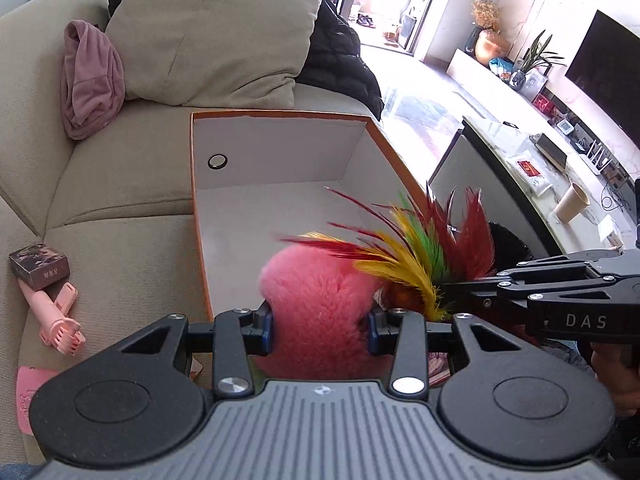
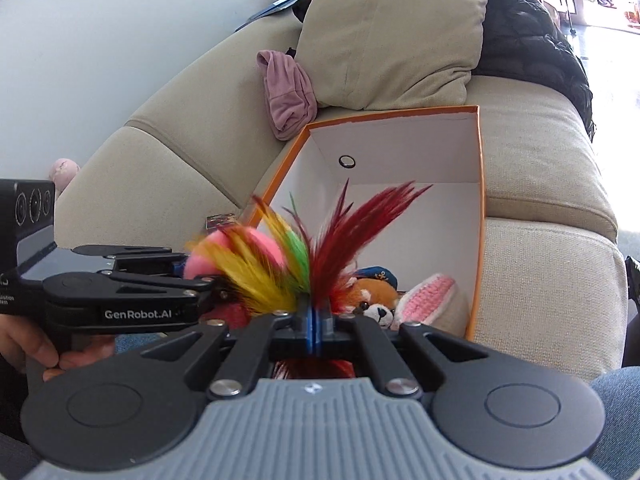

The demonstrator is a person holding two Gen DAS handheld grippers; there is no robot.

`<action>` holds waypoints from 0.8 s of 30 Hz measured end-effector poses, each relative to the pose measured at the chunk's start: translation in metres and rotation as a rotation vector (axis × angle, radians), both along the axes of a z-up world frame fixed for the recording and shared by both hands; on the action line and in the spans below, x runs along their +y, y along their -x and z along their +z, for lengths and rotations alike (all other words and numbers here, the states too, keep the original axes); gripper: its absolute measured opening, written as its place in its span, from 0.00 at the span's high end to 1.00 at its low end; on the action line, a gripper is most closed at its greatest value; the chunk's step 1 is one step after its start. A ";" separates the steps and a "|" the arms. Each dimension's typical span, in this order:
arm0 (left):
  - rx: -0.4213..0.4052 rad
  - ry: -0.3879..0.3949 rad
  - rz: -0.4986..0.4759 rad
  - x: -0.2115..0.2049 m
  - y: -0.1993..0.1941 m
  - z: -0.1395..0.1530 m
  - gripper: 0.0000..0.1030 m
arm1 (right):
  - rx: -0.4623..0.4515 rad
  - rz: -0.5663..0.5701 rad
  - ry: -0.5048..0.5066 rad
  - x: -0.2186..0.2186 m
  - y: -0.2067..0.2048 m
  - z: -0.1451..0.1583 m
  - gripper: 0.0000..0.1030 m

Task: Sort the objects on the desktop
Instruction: 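Carry the pompom over the box and release it with left gripper while right holds feathers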

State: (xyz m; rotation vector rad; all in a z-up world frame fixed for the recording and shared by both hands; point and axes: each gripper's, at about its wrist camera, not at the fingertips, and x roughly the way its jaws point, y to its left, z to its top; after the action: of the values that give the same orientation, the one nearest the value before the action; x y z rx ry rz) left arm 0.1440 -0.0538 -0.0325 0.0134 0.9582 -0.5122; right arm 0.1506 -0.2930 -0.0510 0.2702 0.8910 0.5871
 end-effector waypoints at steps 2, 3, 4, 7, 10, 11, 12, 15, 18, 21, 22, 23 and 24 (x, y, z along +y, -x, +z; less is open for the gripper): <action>-0.001 -0.012 -0.001 -0.002 -0.001 0.000 0.55 | -0.002 -0.016 -0.004 -0.002 -0.002 0.001 0.99; -0.003 -0.021 0.001 -0.004 -0.002 0.000 0.55 | -0.005 -0.022 -0.004 -0.004 -0.002 0.002 0.99; 0.003 -0.034 0.000 -0.005 -0.002 -0.001 0.55 | -0.008 -0.027 -0.004 -0.006 -0.002 0.003 0.99; 0.032 -0.091 -0.026 -0.012 -0.002 -0.006 0.55 | -0.008 -0.038 -0.003 -0.010 -0.003 0.003 0.99; 0.039 -0.151 -0.048 -0.018 0.002 -0.011 0.54 | -0.003 -0.045 -0.009 -0.012 -0.004 0.001 0.99; 0.041 -0.178 -0.047 -0.020 0.004 -0.014 0.54 | -0.002 -0.047 -0.011 -0.013 -0.004 0.000 0.99; 0.041 -0.201 -0.047 -0.021 0.005 -0.015 0.54 | -0.001 -0.048 -0.014 -0.013 -0.004 0.000 0.99; 0.055 -0.231 -0.058 -0.022 0.007 -0.019 0.54 | -0.001 -0.044 -0.016 -0.012 -0.005 0.000 0.99; 0.072 -0.221 -0.063 -0.020 0.008 -0.020 0.54 | 0.000 -0.046 -0.016 -0.011 -0.006 -0.001 0.99; 0.074 -0.203 -0.049 -0.014 0.009 -0.019 0.54 | 0.004 -0.051 -0.022 -0.012 -0.007 -0.001 0.99; 0.069 -0.184 -0.044 -0.010 0.009 -0.016 0.54 | 0.006 -0.051 -0.026 -0.012 -0.008 0.000 0.99; 0.061 -0.161 -0.037 -0.006 0.010 -0.013 0.54 | 0.006 -0.051 -0.029 -0.011 -0.009 0.001 0.99; 0.050 -0.137 -0.026 -0.001 0.011 -0.007 0.54 | 0.004 -0.047 -0.031 -0.009 -0.010 0.002 0.99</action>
State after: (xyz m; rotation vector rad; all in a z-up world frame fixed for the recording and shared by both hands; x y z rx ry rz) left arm 0.1335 -0.0550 -0.0395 0.1367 1.0422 -0.4725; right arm 0.1601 -0.3020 -0.0493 0.3198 0.8773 0.5578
